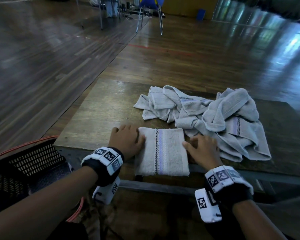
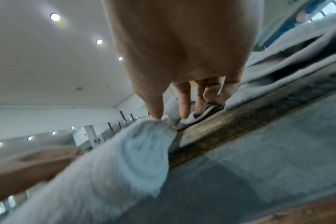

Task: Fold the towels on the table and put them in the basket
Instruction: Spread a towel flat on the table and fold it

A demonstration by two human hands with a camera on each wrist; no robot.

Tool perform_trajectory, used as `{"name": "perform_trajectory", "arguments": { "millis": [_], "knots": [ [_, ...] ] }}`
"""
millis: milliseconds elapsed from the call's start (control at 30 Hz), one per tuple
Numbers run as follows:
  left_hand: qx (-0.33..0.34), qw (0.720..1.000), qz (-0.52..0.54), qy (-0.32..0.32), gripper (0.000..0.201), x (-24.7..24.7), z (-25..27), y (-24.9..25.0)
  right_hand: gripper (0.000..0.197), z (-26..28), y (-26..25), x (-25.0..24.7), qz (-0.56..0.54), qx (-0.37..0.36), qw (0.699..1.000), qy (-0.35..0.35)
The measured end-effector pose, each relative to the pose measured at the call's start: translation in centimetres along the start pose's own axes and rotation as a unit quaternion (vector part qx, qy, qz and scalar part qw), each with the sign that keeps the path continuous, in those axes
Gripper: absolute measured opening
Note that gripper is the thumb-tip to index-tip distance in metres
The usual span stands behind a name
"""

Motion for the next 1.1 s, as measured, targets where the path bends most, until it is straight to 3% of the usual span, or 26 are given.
{"name": "perform_trajectory", "arguments": {
  "millis": [67, 267, 433, 533, 600, 667, 733, 800, 867, 1000, 1100],
  "knots": [
    [-0.026, 0.998, 0.035, -0.047, 0.032, 0.5, 0.4, -1.1, 0.040, -0.1, 0.3, 0.3, -0.062, -0.005, 0.998, -0.025],
    [-0.064, 0.977, 0.118, -0.164, 0.041, 3.0, 0.1, -1.4, 0.051, 0.3, -0.2, 2.1, -0.160, -0.011, 0.984, -0.083],
    [-0.085, 0.961, 0.193, -0.179, 0.045, 2.7, 0.2, -0.3, 0.047, -0.2, -0.9, 2.4, -0.152, 0.006, 0.985, -0.083],
    [-0.129, 0.932, 0.291, -0.173, 0.045, 1.9, 1.2, -0.1, 0.043, 0.3, -1.2, 2.2, -0.151, 0.008, 0.986, -0.074],
    [-0.161, 0.890, 0.382, -0.188, 0.038, 1.7, 2.5, -0.2, 0.033, 1.0, -1.2, 1.7, -0.189, 0.009, 0.980, -0.053],
    [-0.194, 0.829, 0.470, -0.233, 0.029, 2.2, 4.9, -0.4, 0.019, 2.4, -1.1, 1.6, -0.264, 0.030, 0.964, -0.032],
    [-0.235, 0.769, 0.529, -0.272, 0.023, 3.0, 8.0, -1.0, 0.023, 4.7, -0.8, 2.5, -0.338, 0.059, 0.939, -0.035],
    [-0.268, 0.738, 0.547, -0.291, 0.025, 3.4, 11.3, -1.8, 0.032, 7.9, -0.7, 3.8, -0.418, 0.103, 0.901, -0.054],
    [-0.273, 0.733, 0.545, -0.302, 0.028, 3.3, 14.3, -2.1, 0.035, 11.6, -1.0, 4.9, -0.468, 0.127, 0.870, -0.094],
    [-0.208, 0.747, 0.550, -0.311, 0.020, 0.9, 18.1, -1.1, 0.026, 16.7, -2.2, 4.1, -0.520, 0.122, 0.832, -0.146],
    [-0.172, 0.726, 0.589, -0.311, 0.016, -2.5, 19.6, -0.2, 0.028, 18.4, -4.2, 1.4, -0.558, 0.098, 0.806, -0.172]
  ]
}}
Point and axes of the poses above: each hand's wrist, its own z-axis away from the middle knuckle, its own x-axis out of the palm, y = z × x, the point moved 9 cm from there along -z, towards the middle knuckle, and after that the axes turned 10 degrees about -x, right-handed, at the moved point
